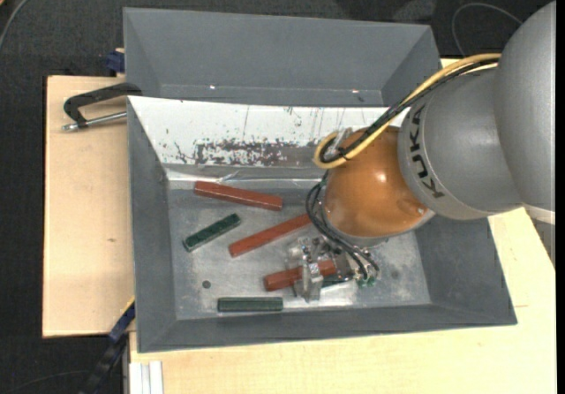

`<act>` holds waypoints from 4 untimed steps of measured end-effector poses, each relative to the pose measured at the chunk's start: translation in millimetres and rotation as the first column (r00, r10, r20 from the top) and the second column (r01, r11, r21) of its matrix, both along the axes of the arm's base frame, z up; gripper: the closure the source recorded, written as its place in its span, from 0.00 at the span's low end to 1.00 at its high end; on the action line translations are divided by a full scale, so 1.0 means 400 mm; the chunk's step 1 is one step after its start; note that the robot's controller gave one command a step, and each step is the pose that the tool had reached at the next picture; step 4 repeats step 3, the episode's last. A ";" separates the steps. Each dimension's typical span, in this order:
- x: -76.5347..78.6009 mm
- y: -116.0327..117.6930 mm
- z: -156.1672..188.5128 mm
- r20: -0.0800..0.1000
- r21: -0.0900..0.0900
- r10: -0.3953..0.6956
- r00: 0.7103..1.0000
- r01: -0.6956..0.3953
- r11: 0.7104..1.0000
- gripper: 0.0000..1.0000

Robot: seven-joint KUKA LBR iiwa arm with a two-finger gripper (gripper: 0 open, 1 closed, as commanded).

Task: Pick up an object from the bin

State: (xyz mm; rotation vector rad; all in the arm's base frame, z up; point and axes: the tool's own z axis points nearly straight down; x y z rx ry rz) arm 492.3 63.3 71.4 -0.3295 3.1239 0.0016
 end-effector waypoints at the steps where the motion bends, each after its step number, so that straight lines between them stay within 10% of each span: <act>1: 0.005 0.003 0.124 0.009 0.001 0.000 1.000 0.000 1.000 1.00; 4: 0.014 0.007 0.238 0.010 0.001 -0.001 1.000 0.001 1.000 1.00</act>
Offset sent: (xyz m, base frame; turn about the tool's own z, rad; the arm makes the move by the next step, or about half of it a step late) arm 0.0002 0.0000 0.0462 0.0000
